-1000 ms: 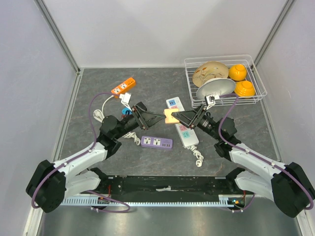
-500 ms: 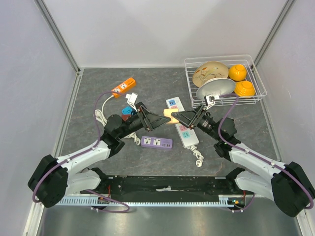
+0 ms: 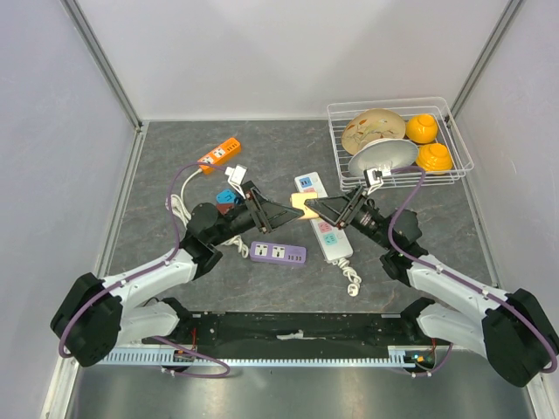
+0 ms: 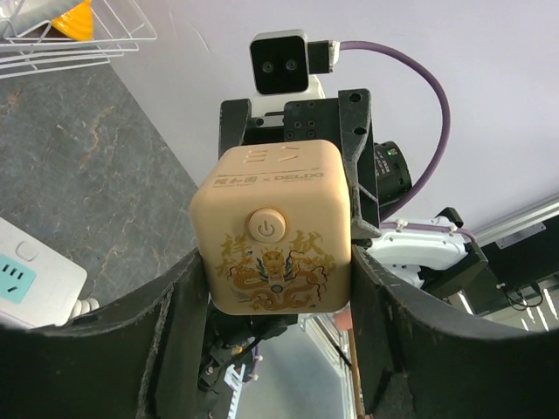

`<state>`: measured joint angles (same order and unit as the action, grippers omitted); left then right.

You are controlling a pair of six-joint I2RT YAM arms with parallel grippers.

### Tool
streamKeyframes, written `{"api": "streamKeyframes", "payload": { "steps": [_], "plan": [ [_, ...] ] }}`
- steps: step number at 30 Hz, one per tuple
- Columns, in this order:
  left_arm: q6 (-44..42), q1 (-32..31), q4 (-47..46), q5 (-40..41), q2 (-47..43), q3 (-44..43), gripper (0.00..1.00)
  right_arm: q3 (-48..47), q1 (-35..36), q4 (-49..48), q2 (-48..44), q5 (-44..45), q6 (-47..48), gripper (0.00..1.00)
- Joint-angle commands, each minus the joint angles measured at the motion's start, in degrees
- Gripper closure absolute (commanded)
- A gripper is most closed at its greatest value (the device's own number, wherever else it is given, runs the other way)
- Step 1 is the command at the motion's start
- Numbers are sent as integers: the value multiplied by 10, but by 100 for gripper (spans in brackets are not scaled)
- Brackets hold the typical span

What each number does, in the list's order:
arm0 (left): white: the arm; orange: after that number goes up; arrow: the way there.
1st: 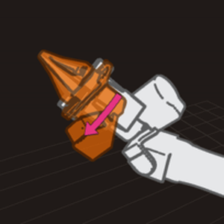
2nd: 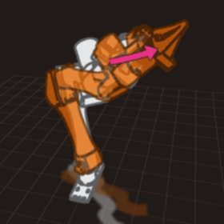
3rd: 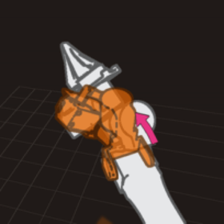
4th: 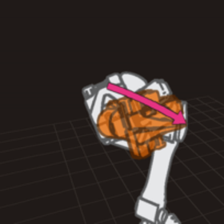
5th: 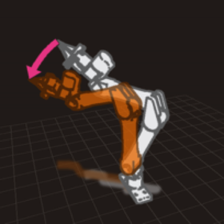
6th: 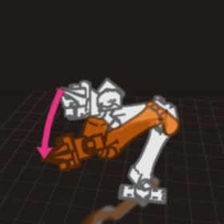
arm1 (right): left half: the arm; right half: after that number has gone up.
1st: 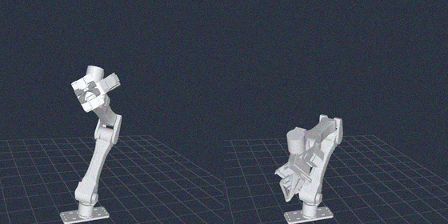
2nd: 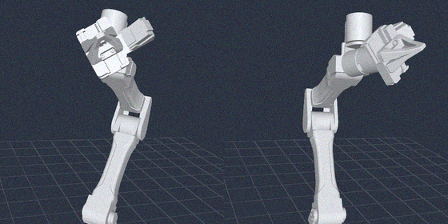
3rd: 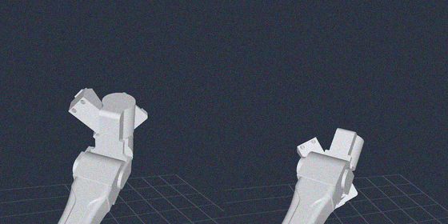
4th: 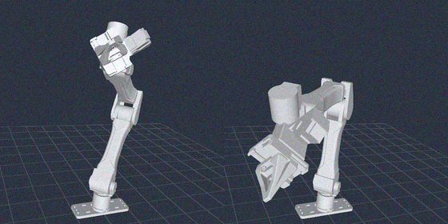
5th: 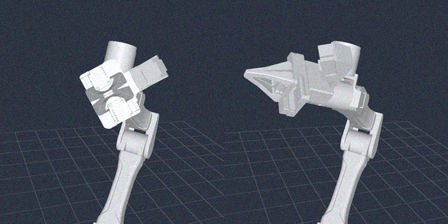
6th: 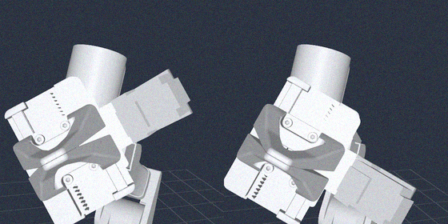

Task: Insert the plug

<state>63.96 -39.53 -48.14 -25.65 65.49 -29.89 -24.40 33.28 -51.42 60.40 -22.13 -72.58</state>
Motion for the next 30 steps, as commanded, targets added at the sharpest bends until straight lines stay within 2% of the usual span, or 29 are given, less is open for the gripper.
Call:
{"api": "streamKeyframes", "payload": {
  "steps": [1, 3, 4, 5, 6, 7, 8, 9, 12, 13, 19, 25, 26, 30],
  "plan": [
    [-25, -5, -14, -5, -12, -18, 98, -26, 4, 41, -26, 4, 49, 69],
    [-52, -4, 43, 8, -24, -18, 98, -36, 2, 88, -42, 9, 77, 46],
    [-66, -2, 76, 13, -39, -22, 98, -55, 0, 156, -60, 13, 124, 26],
    [-85, 2, 109, 23, -48, -35, 98, -66, 0, 195, -69, 19, 149, 19],
    [-126, 2, 182, 31, -56, -41, 98, -79, -1, 235, -77, 29, 180, 13],
    [-146, 3, 216, 45, -77, -48, 98, -106, -3, 317, -91, 51, 233, 5],
    [-165, 6, 257, 74, -85, -63, 98, -120, -6, 356, -97, 66, 266, 2],
    [-208, 8, 329, 86, -93, -74, 98, -132, -6, 419, -100, 80, 293, 2],
    [-290, 23, 442, 137, -109, -125, 98, -165, -8, 512, -104, 139, 379, 2],
    [-310, 30, 518, 155, -109, -140, 98, -180, -8, 535, -93, 158, 401, 2],
    [-441, 72, 710, 240, -101, -236, 98, -225, -8, 648, 12, 193, 505, 2],
    [-523, 77, 762, 299, -110, -259, 98, -238, -6, 666, 115, 219, 563, 2],
    [-533, 78, 764, 300, -112, -258, 98, -240, -6, 666, 125, 245, 568, 2],
    [-549, 79, 764, 298, -107, -255, 98, -253, -5, 671, 185, 261, 592, 2]
  ]
}}
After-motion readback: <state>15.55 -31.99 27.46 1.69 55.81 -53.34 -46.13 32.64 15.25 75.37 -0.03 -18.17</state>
